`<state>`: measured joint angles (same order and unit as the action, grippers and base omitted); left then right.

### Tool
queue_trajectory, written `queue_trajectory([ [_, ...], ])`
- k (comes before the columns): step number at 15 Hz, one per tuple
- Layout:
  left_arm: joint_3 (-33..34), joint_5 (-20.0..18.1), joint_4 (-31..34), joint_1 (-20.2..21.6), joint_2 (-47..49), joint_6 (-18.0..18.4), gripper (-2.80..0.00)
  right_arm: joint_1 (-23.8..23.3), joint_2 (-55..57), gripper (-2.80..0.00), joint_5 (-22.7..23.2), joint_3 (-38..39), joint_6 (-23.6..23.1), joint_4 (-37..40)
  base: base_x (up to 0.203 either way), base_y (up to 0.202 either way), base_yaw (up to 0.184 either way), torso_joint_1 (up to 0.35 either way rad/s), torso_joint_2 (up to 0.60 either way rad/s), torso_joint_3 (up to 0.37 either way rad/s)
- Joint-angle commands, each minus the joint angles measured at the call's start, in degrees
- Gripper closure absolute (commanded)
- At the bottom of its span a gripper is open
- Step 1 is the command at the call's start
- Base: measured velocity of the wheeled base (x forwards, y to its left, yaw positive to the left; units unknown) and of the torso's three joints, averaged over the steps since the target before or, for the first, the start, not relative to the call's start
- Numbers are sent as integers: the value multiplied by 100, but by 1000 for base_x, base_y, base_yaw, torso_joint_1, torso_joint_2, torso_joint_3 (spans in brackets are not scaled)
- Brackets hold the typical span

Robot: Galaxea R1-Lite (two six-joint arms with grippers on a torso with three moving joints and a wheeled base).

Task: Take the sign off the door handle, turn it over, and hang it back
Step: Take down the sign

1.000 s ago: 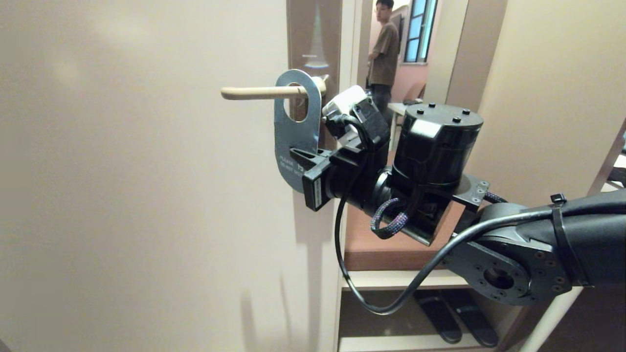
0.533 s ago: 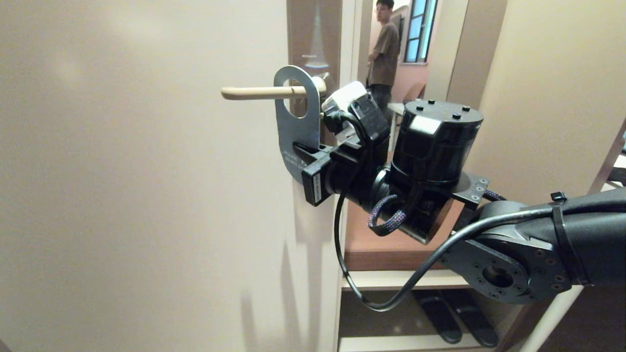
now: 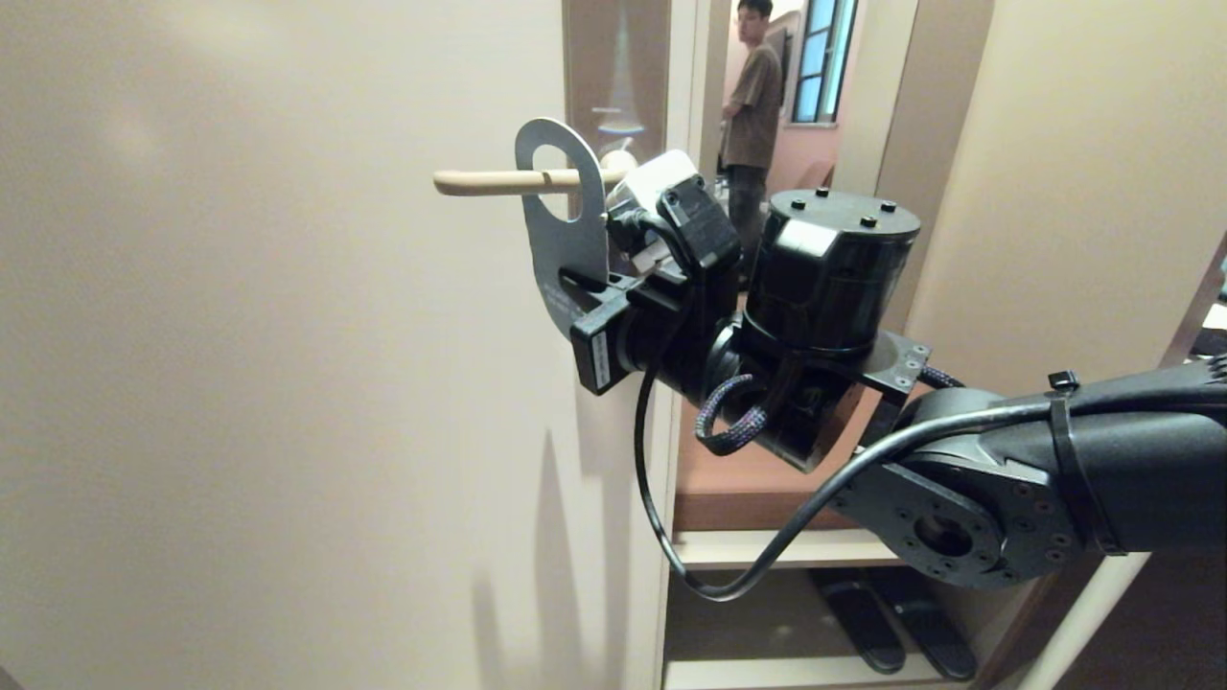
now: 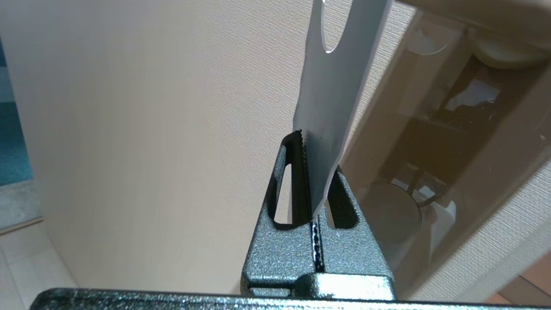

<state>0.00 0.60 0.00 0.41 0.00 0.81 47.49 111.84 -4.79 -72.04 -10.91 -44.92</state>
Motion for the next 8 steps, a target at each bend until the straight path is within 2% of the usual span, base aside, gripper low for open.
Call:
queue_trajectory([
  [1, 0, 2, 0, 2, 0, -2, 0, 32, 85, 0, -4, -87, -8, -25, 0, 0, 0, 0, 0, 0],
  [8, 0, 2, 0, 2, 0, 7, 0, 32, 323, 0, -53, -390, -16, -25, 0, 0, 0, 0, 0, 0],
])
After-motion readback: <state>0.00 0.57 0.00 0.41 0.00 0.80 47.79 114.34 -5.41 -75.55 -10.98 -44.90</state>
